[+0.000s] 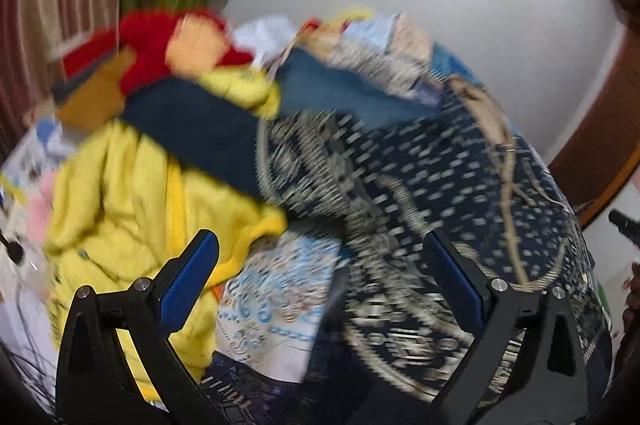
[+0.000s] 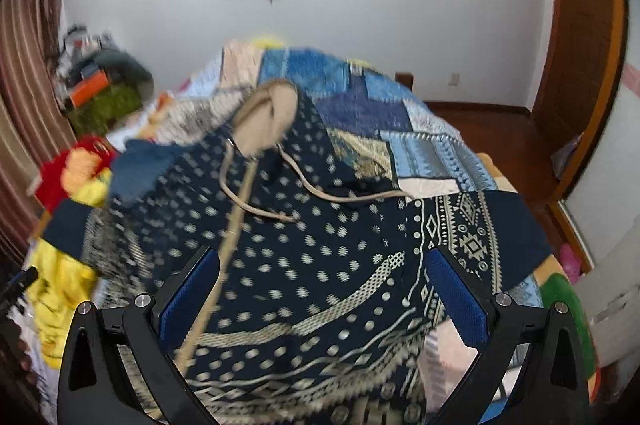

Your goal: Fold large clothes

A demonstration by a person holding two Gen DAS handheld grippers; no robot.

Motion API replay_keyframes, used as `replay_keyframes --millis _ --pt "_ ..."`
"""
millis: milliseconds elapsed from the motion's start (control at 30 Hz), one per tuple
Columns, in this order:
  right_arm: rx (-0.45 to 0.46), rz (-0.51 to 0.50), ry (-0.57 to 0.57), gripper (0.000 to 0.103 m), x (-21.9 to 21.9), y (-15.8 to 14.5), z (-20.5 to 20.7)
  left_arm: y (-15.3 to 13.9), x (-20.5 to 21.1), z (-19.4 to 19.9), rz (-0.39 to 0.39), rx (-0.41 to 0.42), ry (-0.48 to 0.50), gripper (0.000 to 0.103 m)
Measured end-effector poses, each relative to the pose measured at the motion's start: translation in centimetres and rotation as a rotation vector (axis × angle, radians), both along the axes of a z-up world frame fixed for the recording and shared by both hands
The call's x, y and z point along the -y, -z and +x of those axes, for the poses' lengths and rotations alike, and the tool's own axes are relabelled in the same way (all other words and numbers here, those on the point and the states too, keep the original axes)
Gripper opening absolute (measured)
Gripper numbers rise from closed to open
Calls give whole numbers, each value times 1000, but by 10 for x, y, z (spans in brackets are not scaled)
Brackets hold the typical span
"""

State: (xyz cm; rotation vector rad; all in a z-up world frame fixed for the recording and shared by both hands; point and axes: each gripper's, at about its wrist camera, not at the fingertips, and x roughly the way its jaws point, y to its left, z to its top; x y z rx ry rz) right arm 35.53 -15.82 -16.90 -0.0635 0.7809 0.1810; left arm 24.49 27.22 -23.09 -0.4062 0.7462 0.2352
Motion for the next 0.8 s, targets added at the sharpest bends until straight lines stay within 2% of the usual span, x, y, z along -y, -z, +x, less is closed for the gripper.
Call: replay_keyframes --millis 100,133,200,300,500,567,633,700,800 --pt "-23 -77 -35 103 -14 18 15 32 -33 14 -138 -23 -14 102" --pt "-22 -98 -42 103 -18 22 15 38 -41 17 -161 -22 -20 101" --pt "-16 -145 -67 103 -29 32 18 46 -54 26 -187 -21 -31 92" --pt "-16 -183 -94 103 -40 41 18 57 -77 42 -201 -16 -86 89" --pt "-44 -196 -138 103 -51 52 21 66 -115 77 -144 -26 -175 72" --pt "-48 -187 -139 103 -51 52 20 67 -126 88 -92 -53 -211 62" --pt "-48 -171 -134 103 -50 50 19 68 -132 97 -46 -89 -233 32" --pt "-46 -157 -128 103 -47 47 19 67 -136 105 -22 -110 -245 14" --pt "-35 -148 -117 103 -41 39 17 51 -131 111 67 -101 -240 7"
